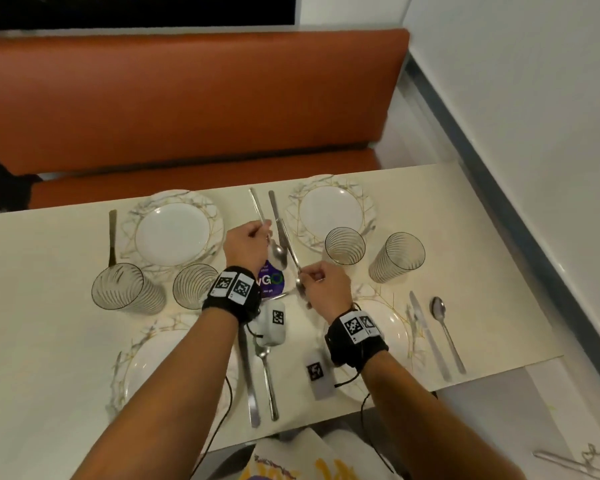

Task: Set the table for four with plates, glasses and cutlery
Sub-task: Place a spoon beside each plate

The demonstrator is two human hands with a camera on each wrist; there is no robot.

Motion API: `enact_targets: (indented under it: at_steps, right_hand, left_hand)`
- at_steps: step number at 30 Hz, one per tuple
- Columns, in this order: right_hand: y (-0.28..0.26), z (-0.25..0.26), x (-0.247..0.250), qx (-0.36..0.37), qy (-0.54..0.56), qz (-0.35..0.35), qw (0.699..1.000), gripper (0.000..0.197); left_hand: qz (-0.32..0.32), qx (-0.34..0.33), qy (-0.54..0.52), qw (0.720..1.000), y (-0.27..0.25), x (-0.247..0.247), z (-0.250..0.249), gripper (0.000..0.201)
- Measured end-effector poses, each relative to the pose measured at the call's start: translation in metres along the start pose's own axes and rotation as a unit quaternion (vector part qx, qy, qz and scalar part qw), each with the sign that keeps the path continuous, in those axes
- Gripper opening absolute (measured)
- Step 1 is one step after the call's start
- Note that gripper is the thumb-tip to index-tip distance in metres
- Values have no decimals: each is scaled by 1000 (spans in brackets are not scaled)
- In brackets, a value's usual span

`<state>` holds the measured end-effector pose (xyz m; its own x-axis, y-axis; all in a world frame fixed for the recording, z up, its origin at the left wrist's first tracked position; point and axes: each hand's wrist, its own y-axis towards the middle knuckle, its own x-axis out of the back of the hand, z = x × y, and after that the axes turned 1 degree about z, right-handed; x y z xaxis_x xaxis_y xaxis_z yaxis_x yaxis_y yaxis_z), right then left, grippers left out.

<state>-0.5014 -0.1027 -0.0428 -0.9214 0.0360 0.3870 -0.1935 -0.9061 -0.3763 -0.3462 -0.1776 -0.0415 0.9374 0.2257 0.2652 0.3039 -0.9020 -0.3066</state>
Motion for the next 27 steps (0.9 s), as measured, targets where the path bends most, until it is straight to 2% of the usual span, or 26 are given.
enact_targets:
  at_steps: [4,6,10,15,18,21,24,27]
  right_hand:
    - [1,-31,-5,-50,14,37,998,8]
    - [2,-45,-8,-74,3,59,996,9]
    - [5,-69,-9,-92,1,83,992,11]
    - [13,-80,0,-97,10,100,990,8]
    - [22,-82,3,-91,15,111,990,8]
    - [29,-80,6,-108,24,130,985,4]
    - [35,-77,7,-113,21,141,983,5]
    - [39,-77,7,-109,15,138,984,5]
  left_hand:
    - [25,40,126,991,66,-20,9,21]
    - [51,52,237,969,93,-28,15,23]
    - [78,82,361,925,139,-42,32,19]
    - [51,129,370,919,169,-50,49,16]
    - [50,120,362,923,172,-52,48,18]
    - [16,120,402,908,169,-54,41,26]
    - [16,115,426,897,163,-56,35,26]
    - [12,122,422,898,157,-57,30,28]
